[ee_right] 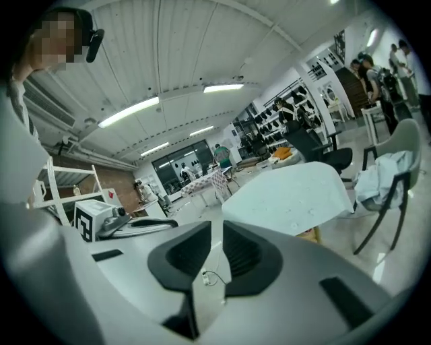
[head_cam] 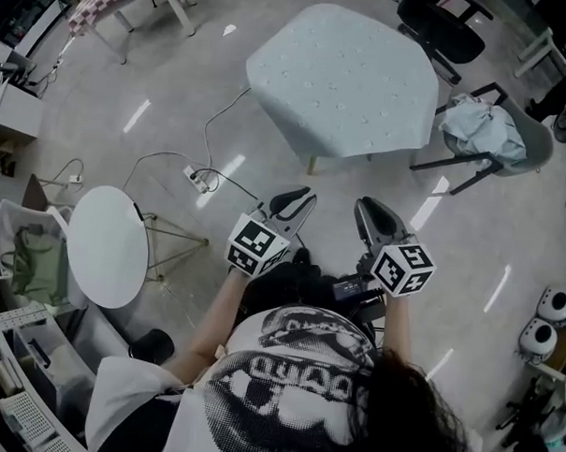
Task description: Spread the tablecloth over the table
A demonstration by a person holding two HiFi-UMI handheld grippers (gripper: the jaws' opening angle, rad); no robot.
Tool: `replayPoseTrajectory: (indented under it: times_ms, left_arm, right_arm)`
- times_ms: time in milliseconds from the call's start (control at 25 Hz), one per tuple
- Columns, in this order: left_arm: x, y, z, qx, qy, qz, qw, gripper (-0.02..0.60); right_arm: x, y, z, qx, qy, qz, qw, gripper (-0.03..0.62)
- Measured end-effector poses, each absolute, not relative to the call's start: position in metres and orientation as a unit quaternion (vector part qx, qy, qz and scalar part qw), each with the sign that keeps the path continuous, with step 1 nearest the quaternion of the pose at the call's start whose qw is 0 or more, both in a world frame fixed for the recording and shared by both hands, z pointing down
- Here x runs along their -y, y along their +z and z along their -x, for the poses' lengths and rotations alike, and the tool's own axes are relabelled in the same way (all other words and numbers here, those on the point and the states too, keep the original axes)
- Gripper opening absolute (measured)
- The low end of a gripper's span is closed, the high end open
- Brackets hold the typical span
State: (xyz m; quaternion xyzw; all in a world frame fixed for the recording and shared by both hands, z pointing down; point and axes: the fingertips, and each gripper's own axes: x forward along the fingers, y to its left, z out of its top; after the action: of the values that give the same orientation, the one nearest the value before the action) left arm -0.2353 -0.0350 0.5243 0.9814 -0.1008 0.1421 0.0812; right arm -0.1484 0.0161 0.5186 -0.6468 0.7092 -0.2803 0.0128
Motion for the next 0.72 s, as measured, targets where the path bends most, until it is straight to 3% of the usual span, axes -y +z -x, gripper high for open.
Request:
replayPoseTrajectory:
  times_ms: [160,720]
  left_arm:
    - [0.021,0.520,0.229,0.084,0.133,-0.983,0.093,0.037]
    - [-0.048,0.480,0.191,0.052,0.114,-0.989,0.073,0.012]
  right_arm:
    - [-0.025,0.512,0.147,-0.704,-0.250,0.665,-0.013,-0.012]
    - [-0.084,0.480,0.122,-0.715,-0.183,0.674,-0.013,-0.006]
